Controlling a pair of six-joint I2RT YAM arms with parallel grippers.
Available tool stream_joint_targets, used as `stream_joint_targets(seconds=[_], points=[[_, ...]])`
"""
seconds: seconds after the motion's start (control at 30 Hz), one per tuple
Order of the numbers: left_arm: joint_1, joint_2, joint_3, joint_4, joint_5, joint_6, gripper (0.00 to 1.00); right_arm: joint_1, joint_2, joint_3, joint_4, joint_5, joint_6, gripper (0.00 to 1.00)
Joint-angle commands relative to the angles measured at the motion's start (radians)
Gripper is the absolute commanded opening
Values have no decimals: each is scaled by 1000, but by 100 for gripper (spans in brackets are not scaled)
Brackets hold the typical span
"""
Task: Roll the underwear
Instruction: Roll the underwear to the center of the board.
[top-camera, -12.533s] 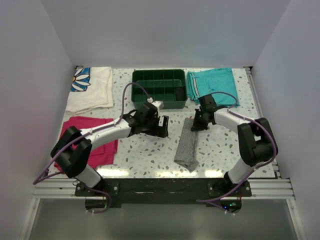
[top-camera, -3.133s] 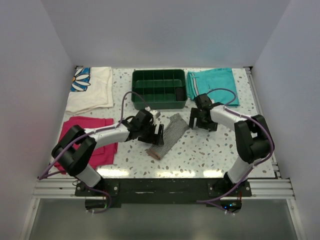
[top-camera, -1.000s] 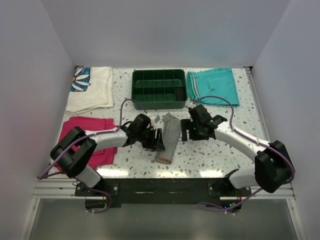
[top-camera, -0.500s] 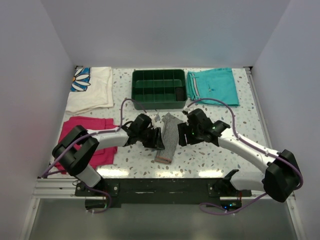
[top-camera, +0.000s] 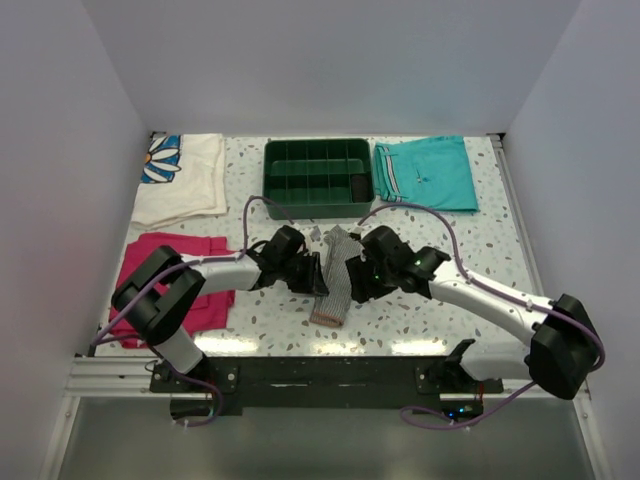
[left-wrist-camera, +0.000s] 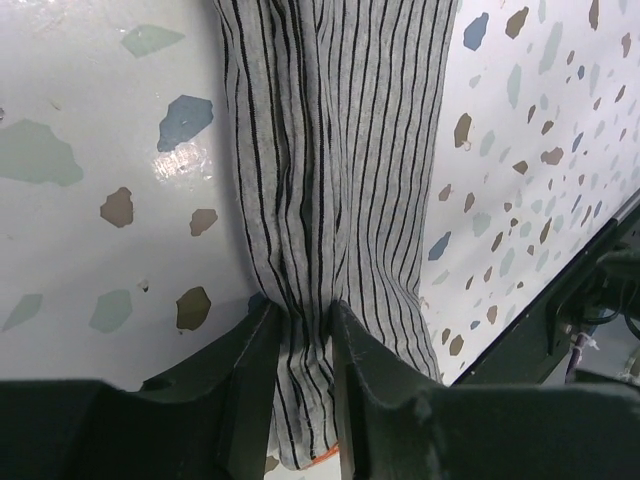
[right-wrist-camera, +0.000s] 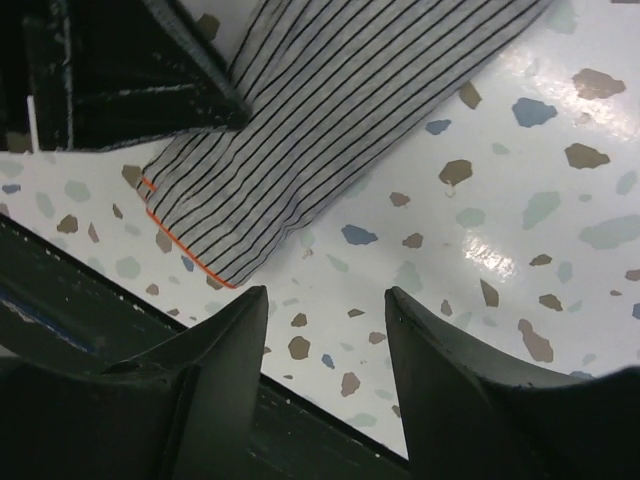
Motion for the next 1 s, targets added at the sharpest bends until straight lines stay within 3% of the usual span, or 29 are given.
stream_joint_targets(seconds=[0.0, 0.13, 0.4, 0.73, 0.97], points=[[3, 39, -4, -54, -71, 16, 30, 67, 19, 24, 16, -26, -64, 48], [6, 45, 8, -77, -77, 37, 26, 122, 51, 46, 11, -25, -100, 41], [9, 71, 27, -97, -73, 63, 22, 199, 131, 112, 22, 1, -148, 39], [14, 122, 45, -123, -65, 75, 17, 262, 209, 126, 95, 10, -200, 45], [19, 153, 56, -124, -54, 85, 2, 300, 234, 121, 118, 21, -222, 55]])
